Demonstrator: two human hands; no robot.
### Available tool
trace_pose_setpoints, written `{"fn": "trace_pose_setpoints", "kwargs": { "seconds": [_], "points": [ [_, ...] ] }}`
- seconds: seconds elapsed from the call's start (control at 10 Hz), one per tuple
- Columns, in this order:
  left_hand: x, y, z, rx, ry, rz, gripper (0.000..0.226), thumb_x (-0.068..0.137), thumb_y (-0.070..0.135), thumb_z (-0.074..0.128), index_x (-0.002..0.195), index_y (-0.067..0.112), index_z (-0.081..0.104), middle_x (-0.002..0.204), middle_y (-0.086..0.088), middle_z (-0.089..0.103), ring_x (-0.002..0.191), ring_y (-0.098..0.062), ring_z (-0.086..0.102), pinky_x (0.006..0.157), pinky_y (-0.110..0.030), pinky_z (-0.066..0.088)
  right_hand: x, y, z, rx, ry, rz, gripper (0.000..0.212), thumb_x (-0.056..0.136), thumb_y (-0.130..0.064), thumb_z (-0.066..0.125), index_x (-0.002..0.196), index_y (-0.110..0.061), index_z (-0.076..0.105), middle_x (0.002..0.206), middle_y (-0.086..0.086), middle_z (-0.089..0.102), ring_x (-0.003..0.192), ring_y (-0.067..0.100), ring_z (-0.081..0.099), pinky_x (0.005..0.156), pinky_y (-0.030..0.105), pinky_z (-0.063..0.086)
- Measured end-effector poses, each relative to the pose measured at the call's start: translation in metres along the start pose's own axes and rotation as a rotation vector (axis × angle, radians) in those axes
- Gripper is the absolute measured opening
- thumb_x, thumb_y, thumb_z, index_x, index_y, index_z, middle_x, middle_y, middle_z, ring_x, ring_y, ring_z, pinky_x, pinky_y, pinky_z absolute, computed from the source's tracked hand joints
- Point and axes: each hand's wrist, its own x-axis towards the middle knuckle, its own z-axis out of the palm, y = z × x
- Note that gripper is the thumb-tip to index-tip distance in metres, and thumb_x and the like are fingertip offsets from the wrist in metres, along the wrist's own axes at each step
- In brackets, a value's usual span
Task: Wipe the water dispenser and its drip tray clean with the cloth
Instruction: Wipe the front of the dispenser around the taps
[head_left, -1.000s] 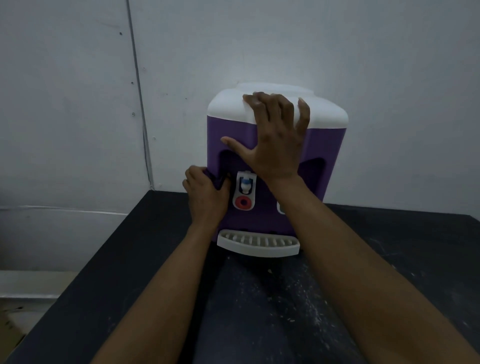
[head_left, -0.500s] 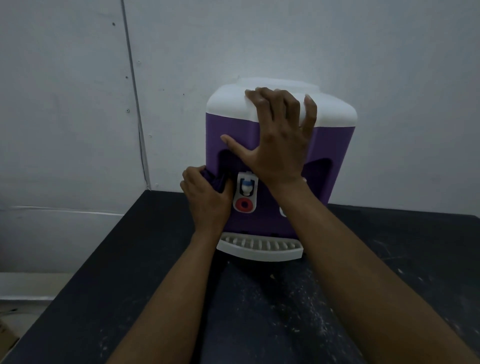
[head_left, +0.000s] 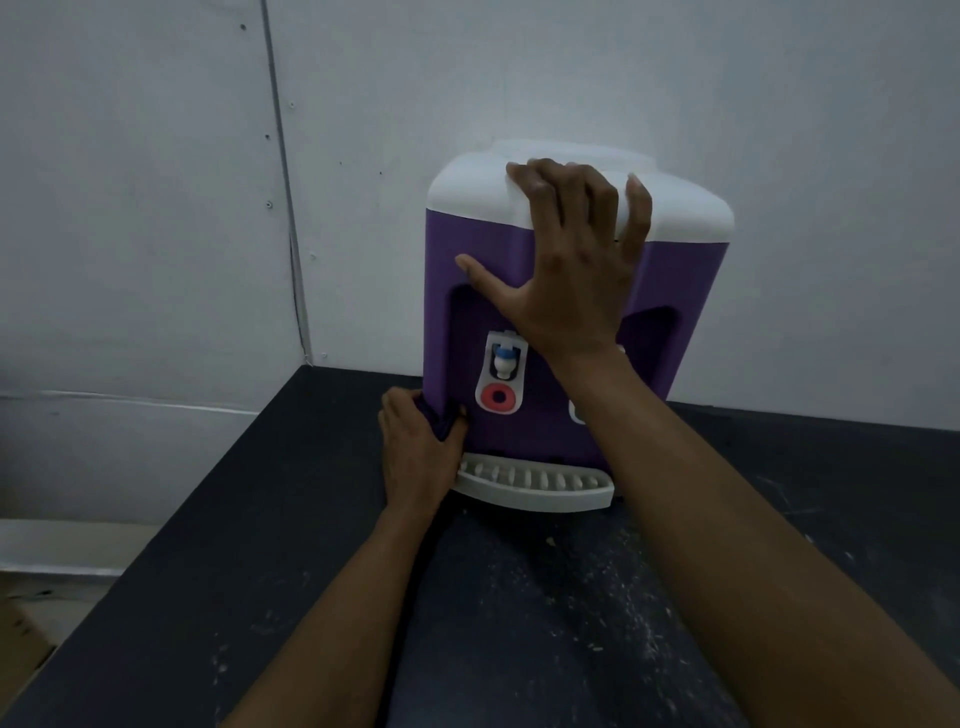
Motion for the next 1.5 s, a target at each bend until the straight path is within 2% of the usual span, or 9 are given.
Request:
{"fn": "trace_pose_setpoints", "kwargs": {
  "seconds": [0.2, 0.4, 0.6, 0.7, 0.9, 1.0, 1.1, 1.3, 1.5],
  "points": [
    [0.035, 0.038, -0.011, -0.023, 0.105, 0.181, 0.044, 0.085, 0.024, 0.078, 0.107, 0.008, 0.044, 0.105, -0.003, 0.043, 0.092, -0.021, 0.048, 0.074, -0.037, 0.048, -0.001, 0.001, 0.002, 0.006, 0.002, -0.004, 0.083, 0.084, -0.081, 0.054, 0.141, -0.02, 0.06, 0.14, 0.002, 0.06, 0.136, 0.026, 0.052, 0.121, 0.057, 0.024],
    [0.083, 0.08, -0.024, -0.081, 0.165, 0.287, 0.055, 0.082, 0.03, 0.079, 0.115, 0.004, 0.043, 0.113, -0.012, 0.05, 0.098, -0.024, 0.054, 0.077, -0.032, 0.054, -0.001, 0.001, 0.003, 0.018, 0.011, -0.002, 0.083, 0.084, -0.08, 0.055, 0.141, -0.02, 0.06, 0.14, 0.001, 0.06, 0.136, 0.025, 0.052, 0.121, 0.057, 0.024],
    [0.064, 0.058, -0.014, -0.08, 0.145, 0.275, 0.054, 0.082, 0.029, 0.081, 0.112, 0.006, 0.043, 0.107, -0.009, 0.048, 0.093, -0.023, 0.051, 0.072, -0.029, 0.047, -0.002, 0.001, 0.003, 0.009, 0.001, -0.003, 0.083, 0.084, -0.08, 0.055, 0.141, -0.02, 0.059, 0.141, 0.002, 0.059, 0.136, 0.026, 0.052, 0.121, 0.058, 0.024],
    [0.039, 0.028, -0.006, -0.064, 0.074, 0.206, 0.052, 0.081, 0.026, 0.082, 0.109, 0.01, 0.041, 0.105, -0.007, 0.047, 0.094, -0.023, 0.049, 0.075, -0.036, 0.049, -0.001, 0.001, 0.001, 0.003, -0.013, -0.001, 0.082, 0.084, -0.08, 0.054, 0.142, -0.021, 0.059, 0.141, 0.001, 0.059, 0.137, 0.026, 0.051, 0.121, 0.058, 0.024],
    [-0.008, -0.017, 0.002, -0.041, -0.063, 0.004, 0.048, 0.085, 0.036, 0.077, 0.109, 0.023, 0.037, 0.109, -0.001, 0.046, 0.101, -0.019, 0.049, 0.085, -0.045, 0.052, -0.001, 0.001, -0.001, 0.003, -0.033, 0.001, 0.082, 0.085, -0.08, 0.054, 0.142, -0.021, 0.059, 0.142, 0.001, 0.058, 0.138, 0.025, 0.051, 0.122, 0.057, 0.022],
    [-0.002, -0.011, -0.001, -0.032, -0.032, 0.05, 0.05, 0.086, 0.036, 0.077, 0.105, 0.032, 0.031, 0.107, -0.002, 0.047, 0.097, -0.02, 0.051, 0.081, -0.044, 0.053, -0.001, 0.0, -0.001, 0.002, -0.027, -0.002, 0.082, 0.085, -0.08, 0.055, 0.142, -0.021, 0.059, 0.142, 0.001, 0.059, 0.137, 0.025, 0.051, 0.121, 0.057, 0.023],
    [0.011, 0.009, -0.005, -0.059, 0.053, 0.154, 0.05, 0.087, 0.031, 0.078, 0.104, 0.032, 0.031, 0.104, -0.003, 0.047, 0.092, -0.021, 0.052, 0.076, -0.043, 0.053, -0.001, 0.001, 0.0, 0.008, -0.023, 0.002, 0.082, 0.085, -0.08, 0.055, 0.142, -0.021, 0.059, 0.142, 0.001, 0.059, 0.137, 0.026, 0.051, 0.122, 0.057, 0.022],
    [0.052, 0.042, -0.009, -0.1, 0.177, 0.291, 0.047, 0.087, 0.028, 0.077, 0.108, 0.024, 0.035, 0.102, -0.003, 0.045, 0.086, -0.019, 0.049, 0.07, -0.023, 0.044, -0.002, 0.0, 0.001, -0.006, -0.032, 0.003, 0.083, 0.085, -0.081, 0.052, 0.143, -0.022, 0.058, 0.142, 0.001, 0.058, 0.138, 0.025, 0.05, 0.122, 0.056, 0.021],
    [0.017, 0.011, -0.001, -0.075, 0.059, 0.161, 0.049, 0.086, 0.029, 0.078, 0.11, 0.019, 0.037, 0.106, -0.001, 0.044, 0.093, -0.019, 0.049, 0.075, -0.034, 0.051, -0.002, 0.001, 0.0, -0.006, -0.04, 0.004, 0.082, 0.085, -0.08, 0.053, 0.143, -0.022, 0.057, 0.142, 0.0, 0.058, 0.138, 0.025, 0.05, 0.122, 0.056, 0.021]
  ]
}}
